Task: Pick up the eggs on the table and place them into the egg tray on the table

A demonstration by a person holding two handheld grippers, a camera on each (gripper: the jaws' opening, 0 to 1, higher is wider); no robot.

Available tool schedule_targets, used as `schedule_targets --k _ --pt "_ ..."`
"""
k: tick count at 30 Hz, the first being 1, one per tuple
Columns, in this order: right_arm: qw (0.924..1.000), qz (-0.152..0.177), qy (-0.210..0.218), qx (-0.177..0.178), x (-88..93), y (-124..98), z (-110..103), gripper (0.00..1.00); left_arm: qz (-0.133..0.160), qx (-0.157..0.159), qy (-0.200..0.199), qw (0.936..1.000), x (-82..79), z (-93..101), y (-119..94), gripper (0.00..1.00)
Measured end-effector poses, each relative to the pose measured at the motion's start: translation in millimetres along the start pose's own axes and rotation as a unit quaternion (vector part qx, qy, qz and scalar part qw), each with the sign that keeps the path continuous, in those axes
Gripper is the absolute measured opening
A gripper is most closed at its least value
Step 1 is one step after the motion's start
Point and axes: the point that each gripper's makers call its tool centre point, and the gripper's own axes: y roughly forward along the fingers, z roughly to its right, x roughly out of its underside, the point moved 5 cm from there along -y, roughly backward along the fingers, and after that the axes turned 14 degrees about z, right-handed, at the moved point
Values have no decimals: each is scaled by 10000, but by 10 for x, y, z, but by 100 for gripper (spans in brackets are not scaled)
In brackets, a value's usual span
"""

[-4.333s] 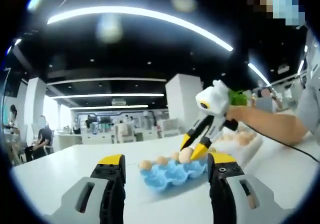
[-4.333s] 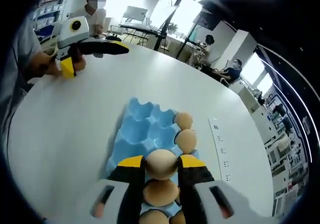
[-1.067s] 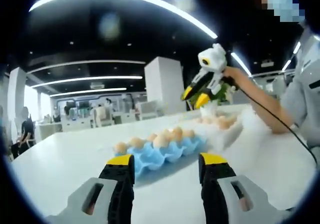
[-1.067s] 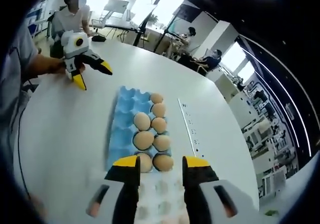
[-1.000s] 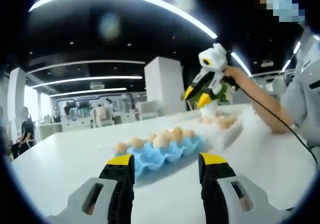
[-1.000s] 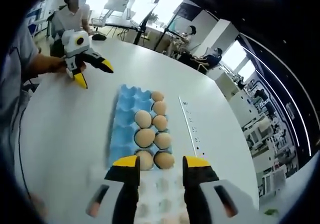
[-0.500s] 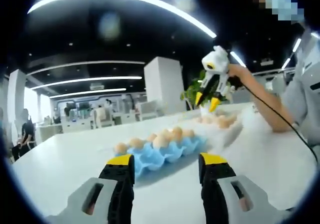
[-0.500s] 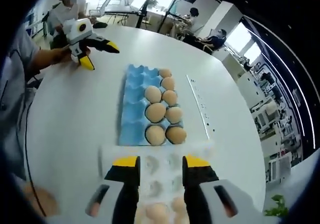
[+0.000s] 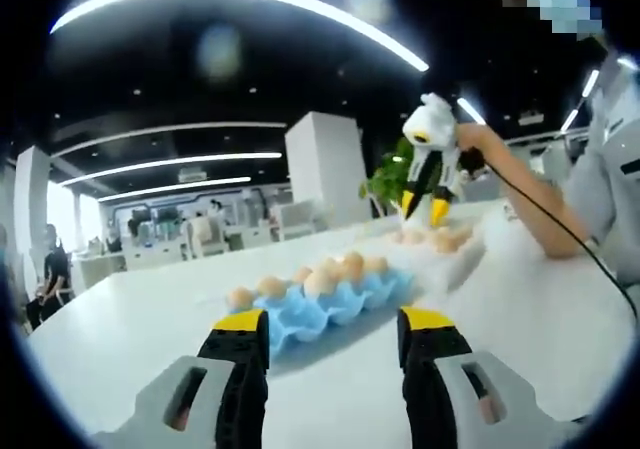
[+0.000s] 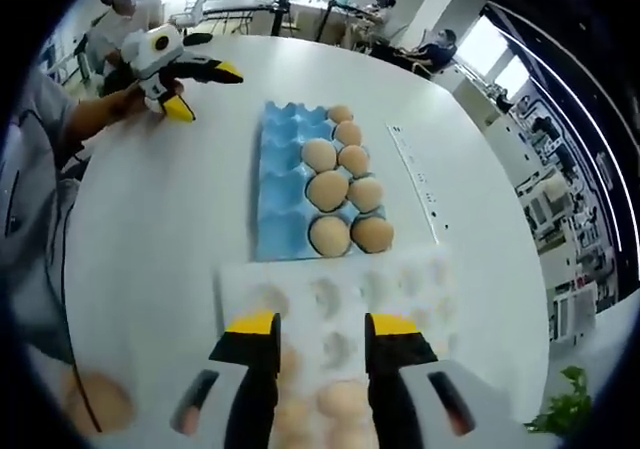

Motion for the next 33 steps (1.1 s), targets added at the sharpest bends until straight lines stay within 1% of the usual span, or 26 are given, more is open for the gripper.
schedule_targets --k 1,5,8,10,12,16,22,27,33 --pt "10000 -54 6 -17 16 5 -8 35 -1 -2 -3 10000 0 -2 0 52" --pt "9999 -79 66 -29 31 2 -20 33 42 -12 -35 10000 -14 -5 -2 52" --pt "9992 -272 211 -207 101 20 -84 33 49 -12 -44 10000 -15 -7 -3 53" --pt "9989 -338 209 -252 129 36 -103 33 48 -9 -38 10000 -13 -9 -3 53" --pt "9984 -395 302 -266 146 31 -110 32 51 -5 -38 10000 -14 -9 -3 53" --pt "9969 -548 381 -427 204 38 -166 32 47 -18 -18 10000 -14 -15 -7 52" --pt "9961 -592 450 -468 220 38 -186 32 60 -26 11 10000 -20 -15 -9 52" --pt "9942 -730 561 -565 266 53 -226 32 69 -20 6 10000 -22 -10 -9 52" --pt "9917 -869 722 -614 310 52 -263 29 101 -14 15 9999 -30 -5 -8 52"
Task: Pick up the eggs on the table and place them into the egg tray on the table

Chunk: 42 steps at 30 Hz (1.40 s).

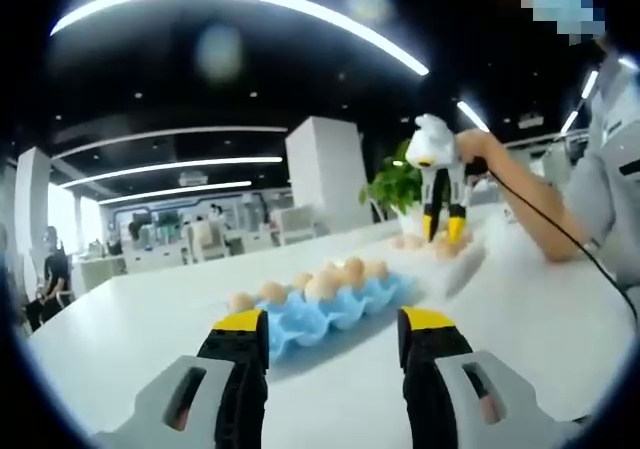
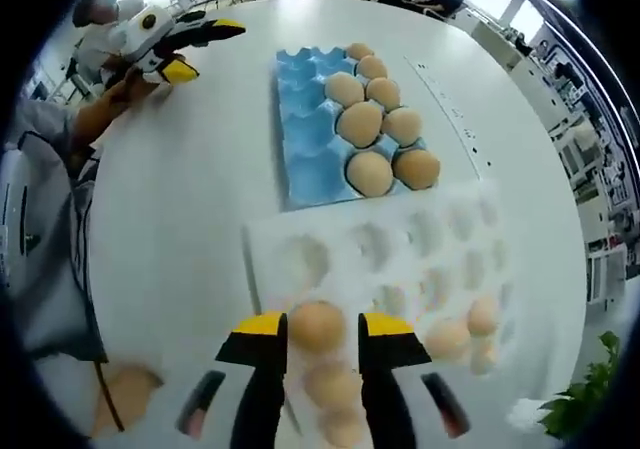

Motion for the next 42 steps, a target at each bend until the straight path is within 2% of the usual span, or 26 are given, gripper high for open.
schedule_targets --k 15,33,42 --pt "9988 -360 314 -96 95 66 31 26 -11 -1 -27 10000 10 5 9 52" --pt "9975 -499 425 -264 130 157 1 27 -21 -3 -10 10000 12 -4 7 52" --pt "9964 -480 645 -285 143 172 8 27 -39 4 -4 10000 20 6 8 52"
